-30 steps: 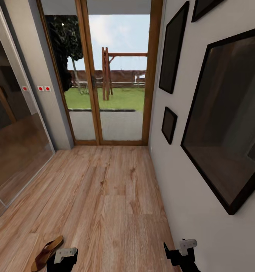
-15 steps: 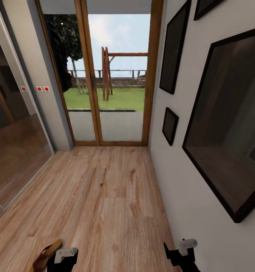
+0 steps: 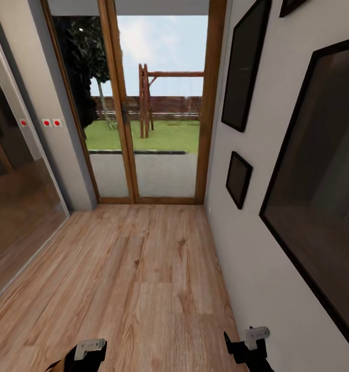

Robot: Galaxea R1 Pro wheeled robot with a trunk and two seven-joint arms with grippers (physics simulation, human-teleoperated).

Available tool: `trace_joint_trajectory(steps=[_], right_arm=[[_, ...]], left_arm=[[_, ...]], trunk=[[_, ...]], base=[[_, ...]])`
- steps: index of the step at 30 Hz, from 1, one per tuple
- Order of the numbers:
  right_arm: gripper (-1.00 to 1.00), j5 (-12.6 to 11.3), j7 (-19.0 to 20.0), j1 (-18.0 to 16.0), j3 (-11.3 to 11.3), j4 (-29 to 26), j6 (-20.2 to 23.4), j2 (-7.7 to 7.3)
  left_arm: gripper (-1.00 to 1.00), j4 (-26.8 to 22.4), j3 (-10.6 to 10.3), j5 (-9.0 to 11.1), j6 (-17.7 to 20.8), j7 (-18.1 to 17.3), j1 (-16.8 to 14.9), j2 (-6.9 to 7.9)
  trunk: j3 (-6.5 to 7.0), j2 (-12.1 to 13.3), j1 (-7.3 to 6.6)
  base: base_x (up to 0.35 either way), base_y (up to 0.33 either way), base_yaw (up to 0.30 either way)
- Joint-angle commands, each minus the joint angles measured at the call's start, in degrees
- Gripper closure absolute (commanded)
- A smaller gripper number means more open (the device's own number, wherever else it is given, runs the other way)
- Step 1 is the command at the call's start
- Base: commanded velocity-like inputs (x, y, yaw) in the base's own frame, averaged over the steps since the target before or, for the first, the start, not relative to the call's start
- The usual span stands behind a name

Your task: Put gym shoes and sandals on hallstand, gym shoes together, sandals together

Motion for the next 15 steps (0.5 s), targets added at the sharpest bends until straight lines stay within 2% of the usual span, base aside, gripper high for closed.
trace_joint_trajectory(steps=[1,8,11,15], right_arm=[[-1.0,0.0,0.0,0.0,0.1,0.0,-0.2,-0.04],[-1.0,0.1,0.0,0.0,0.1,0.0,-0.2,-0.03],[-1.0,0.1,0.0,0.0,0.1,0.0,-0.2,-0.01],[-1.0,0.1,0.0,0.0,0.1,0.0,-0.2,0.0]], left_arm=[[-1.0,0.1,0.1,0.2,-0.2,0.0,0.0,-0.01],[-1.0,0.1,0.1,0.2,-0.2,-0.1,0.0,-0.01],[-1.0,0.1,0.1,0.2,-0.2,0.0,0.0,-0.01],[-1.0,0.1,0.1,0.2,-0.2,0.0,0.0,-0.01]], trunk=[[-0.05,0.0,0.03],[-0.05,0.0,0.03],[-0.05,0.0,0.03],[-0.05,0.0,0.03]], base=[[0.333,0.0,0.0],[0.245,0.0,0.0],[0.102,0.0,0.002],[0.017,0.0,0.17]])
